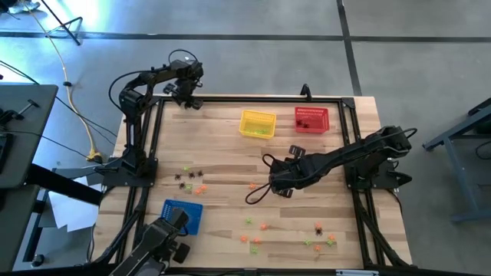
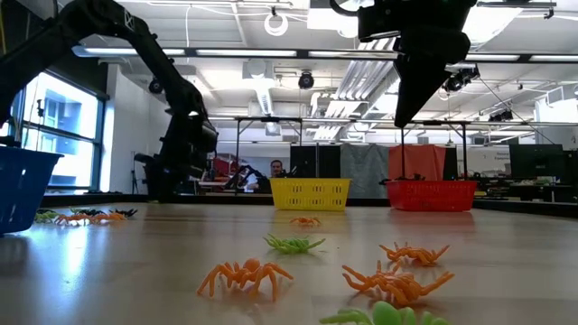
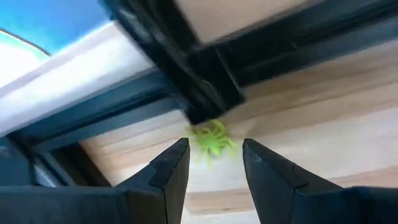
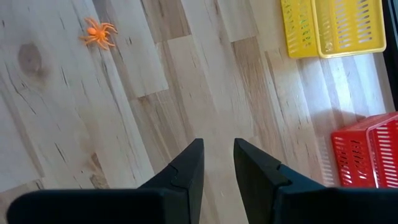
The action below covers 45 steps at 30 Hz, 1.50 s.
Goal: Sort Halloween decoration
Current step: Put the green spider toy into the yellow bin
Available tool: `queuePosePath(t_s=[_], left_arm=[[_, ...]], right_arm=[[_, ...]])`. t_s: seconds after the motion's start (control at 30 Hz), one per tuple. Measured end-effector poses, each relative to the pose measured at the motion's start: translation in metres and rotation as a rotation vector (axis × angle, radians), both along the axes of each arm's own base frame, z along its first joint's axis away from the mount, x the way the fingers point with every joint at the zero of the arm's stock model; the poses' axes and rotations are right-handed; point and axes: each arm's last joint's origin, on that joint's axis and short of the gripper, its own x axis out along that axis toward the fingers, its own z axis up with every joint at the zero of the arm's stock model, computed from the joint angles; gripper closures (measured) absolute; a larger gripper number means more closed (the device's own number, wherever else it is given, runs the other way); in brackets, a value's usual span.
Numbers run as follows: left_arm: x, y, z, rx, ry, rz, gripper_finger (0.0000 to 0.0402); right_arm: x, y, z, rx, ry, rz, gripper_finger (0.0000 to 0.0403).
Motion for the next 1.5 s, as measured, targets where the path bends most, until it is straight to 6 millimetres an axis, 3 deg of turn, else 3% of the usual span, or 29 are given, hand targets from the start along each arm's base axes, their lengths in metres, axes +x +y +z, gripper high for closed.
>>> queuePosePath(t_s=[0.37, 0.63, 0.8, 0.93, 1.13, 1.33, 1.5], left_arm=[[-0.01, 0.005, 0.0, 0.021, -0.008, 0.097, 0.0261], [-0.029, 0.0, -0.013, -0.021, -0.036, 0.182, 0.0261], [-0.03, 0.002, -0.017, -0.019, -0.09, 0.195, 0.0266], [-0.03, 0.002, -0.018, -0.019, -0.098, 0.195, 0.0297], [-0.028, 0.001, -0.019, -0.026, -0.104, 0.21, 0.039], [-0.024, -0.004, -0.015, -0.028, -0.083, 0.181, 0.0399], [-0.02, -0.016, 0.007, -0.018, -0.093, 0.149, 0.0401]], right_arm=[[0.0, 0.0, 0.0, 0.008, 0.003, 0.002, 0.032], [0.0, 0.0, 0.0, 0.01, 0.003, 0.004, 0.032], [0.0, 0.0, 0.0, 0.01, 0.004, 0.004, 0.032], [0.0, 0.0, 0.0, 0.01, 0.003, 0.004, 0.032], [0.0, 0.0, 0.0, 0.011, 0.002, 0.002, 0.032], [0.0, 0.0, 0.0, 0.01, 0.003, 0.002, 0.032], [0.0, 0.0, 0.0, 0.011, 0.001, 0.003, 0.032]])
